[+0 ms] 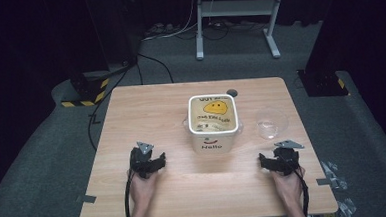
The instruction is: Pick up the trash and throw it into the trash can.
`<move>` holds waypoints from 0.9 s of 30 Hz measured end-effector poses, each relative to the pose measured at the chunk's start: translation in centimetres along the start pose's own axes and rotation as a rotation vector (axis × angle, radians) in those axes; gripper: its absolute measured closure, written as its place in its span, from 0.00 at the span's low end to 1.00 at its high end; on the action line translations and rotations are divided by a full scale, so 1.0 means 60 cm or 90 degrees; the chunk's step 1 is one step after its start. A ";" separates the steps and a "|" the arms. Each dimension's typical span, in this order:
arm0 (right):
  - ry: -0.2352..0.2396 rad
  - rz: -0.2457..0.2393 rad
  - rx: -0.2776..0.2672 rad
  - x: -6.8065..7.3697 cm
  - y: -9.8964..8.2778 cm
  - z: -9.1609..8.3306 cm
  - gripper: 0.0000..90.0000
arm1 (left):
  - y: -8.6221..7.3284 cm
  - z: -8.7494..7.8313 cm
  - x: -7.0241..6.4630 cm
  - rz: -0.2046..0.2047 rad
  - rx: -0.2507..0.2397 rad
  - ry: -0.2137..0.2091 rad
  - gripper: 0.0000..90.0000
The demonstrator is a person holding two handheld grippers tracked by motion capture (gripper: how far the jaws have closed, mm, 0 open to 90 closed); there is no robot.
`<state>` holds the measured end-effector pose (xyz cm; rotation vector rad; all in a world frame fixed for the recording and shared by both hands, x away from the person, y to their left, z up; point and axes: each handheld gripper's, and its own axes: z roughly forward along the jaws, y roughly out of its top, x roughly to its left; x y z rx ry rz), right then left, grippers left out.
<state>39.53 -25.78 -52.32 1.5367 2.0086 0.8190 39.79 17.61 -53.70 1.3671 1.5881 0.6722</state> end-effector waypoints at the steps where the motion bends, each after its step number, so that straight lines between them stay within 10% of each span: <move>1: -0.002 -0.001 -0.006 0.000 0.000 0.001 0.17 | 0.000 -0.001 0.000 0.002 0.003 0.002 0.35; 27: 0.082 -0.071 -0.069 0.002 0.017 -0.039 0.55 | 0.000 0.000 0.001 0.000 0.001 -0.001 0.35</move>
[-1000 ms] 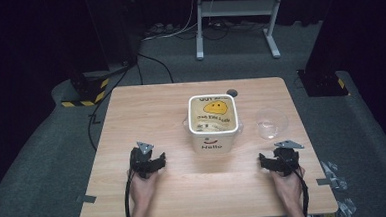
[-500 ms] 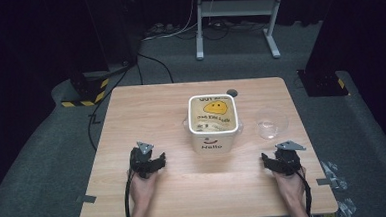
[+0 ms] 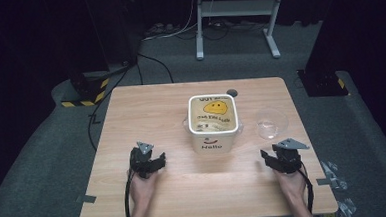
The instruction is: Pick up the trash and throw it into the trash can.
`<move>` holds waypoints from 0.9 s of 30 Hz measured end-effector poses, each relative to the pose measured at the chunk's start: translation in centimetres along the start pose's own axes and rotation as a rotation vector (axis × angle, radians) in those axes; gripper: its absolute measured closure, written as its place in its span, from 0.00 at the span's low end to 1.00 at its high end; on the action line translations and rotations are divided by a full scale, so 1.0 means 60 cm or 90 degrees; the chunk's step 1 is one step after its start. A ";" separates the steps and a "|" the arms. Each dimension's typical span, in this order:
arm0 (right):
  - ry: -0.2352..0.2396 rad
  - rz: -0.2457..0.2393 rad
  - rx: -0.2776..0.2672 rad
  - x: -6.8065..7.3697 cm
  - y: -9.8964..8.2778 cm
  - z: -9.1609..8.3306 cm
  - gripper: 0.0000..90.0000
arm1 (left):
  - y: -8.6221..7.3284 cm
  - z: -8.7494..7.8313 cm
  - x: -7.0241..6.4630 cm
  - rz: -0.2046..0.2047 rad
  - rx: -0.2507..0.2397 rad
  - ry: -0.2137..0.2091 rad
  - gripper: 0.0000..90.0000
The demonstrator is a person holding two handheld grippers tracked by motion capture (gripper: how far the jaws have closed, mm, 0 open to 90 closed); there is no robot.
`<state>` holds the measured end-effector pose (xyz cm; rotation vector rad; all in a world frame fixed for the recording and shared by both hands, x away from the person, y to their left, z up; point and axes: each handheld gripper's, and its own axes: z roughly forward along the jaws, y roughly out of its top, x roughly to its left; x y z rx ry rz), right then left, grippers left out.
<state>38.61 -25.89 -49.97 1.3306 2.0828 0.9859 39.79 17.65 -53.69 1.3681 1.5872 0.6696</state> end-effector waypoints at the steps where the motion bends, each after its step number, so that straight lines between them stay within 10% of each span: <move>1: 0.007 0.000 0.001 0.000 0.002 -0.002 0.56 | 0.000 0.000 0.000 0.000 0.000 0.000 0.35; 27: 0.037 -0.056 -0.017 -0.002 0.071 -0.012 0.40 | 0.000 0.000 0.000 0.000 0.000 0.000 0.35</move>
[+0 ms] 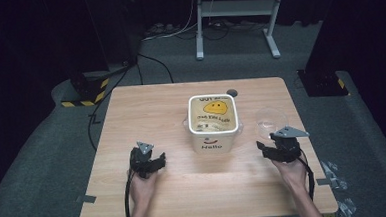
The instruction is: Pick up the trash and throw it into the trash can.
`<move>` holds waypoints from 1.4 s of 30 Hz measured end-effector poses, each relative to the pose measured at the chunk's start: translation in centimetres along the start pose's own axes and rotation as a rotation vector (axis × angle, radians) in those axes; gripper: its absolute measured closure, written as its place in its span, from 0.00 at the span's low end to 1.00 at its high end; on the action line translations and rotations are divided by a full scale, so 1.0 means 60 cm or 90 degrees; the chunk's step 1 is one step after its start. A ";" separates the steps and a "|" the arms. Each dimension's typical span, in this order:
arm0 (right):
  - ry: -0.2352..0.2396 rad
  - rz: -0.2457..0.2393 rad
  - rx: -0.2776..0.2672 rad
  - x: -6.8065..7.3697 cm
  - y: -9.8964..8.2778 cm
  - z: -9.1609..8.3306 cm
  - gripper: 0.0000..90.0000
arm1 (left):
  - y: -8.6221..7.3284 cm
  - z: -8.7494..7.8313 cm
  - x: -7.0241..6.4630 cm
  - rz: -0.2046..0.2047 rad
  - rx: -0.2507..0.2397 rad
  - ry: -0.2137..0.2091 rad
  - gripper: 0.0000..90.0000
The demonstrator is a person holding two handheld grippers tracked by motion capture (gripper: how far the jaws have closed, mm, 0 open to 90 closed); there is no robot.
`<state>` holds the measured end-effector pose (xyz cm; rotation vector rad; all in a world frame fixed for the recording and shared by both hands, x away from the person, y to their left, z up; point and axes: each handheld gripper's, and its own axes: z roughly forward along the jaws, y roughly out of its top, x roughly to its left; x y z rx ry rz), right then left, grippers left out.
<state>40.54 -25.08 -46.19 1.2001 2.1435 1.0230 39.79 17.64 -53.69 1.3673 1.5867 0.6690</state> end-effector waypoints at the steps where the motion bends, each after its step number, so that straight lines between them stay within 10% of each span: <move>1: -0.003 0.004 -0.002 0.001 0.003 0.001 0.41 | 0.000 0.000 0.000 0.000 0.000 0.000 0.35; 42: -0.024 0.018 0.084 -0.036 0.055 0.104 0.80 | 0.000 0.000 0.000 0.000 0.000 0.000 0.34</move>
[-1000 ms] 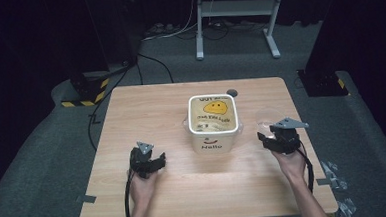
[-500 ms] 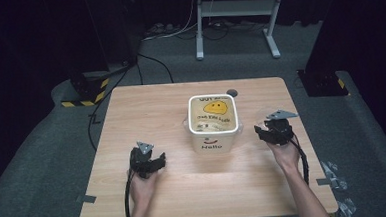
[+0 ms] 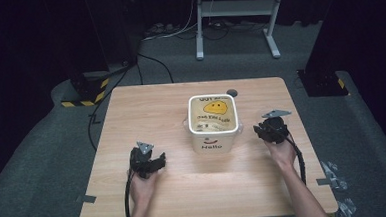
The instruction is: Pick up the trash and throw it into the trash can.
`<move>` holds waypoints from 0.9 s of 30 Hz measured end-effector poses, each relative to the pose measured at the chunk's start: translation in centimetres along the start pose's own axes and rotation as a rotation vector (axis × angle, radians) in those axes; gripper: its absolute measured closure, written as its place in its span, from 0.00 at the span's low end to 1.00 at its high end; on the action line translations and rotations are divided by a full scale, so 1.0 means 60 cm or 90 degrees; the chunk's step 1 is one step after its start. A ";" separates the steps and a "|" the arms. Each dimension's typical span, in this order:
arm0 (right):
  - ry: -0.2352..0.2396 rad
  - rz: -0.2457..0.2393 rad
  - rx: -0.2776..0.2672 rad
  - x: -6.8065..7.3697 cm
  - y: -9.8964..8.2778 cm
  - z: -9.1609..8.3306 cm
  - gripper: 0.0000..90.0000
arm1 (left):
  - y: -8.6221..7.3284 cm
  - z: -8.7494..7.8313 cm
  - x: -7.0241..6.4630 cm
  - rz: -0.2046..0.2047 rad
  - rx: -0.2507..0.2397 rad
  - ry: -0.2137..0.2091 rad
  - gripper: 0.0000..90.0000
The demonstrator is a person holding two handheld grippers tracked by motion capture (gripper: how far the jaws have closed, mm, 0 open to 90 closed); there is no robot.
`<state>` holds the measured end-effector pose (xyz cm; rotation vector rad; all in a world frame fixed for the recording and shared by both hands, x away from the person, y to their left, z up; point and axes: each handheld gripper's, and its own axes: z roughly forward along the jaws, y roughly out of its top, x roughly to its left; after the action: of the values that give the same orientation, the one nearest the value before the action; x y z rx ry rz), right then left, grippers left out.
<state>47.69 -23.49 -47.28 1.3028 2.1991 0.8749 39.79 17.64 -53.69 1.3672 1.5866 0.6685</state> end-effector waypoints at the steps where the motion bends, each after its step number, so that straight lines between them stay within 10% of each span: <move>1: 0.001 0.003 0.000 0.000 -0.001 0.002 0.82 | 0.000 0.000 0.000 -0.002 -0.002 0.000 0.34; 27: 0.006 -0.035 -0.028 0.000 -0.003 -0.036 0.93 | 0.000 0.000 0.000 -0.002 -0.001 0.000 0.34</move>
<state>46.22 -24.22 -45.90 1.2146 2.1997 0.9045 39.80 17.62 -53.69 1.3632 1.5871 0.6686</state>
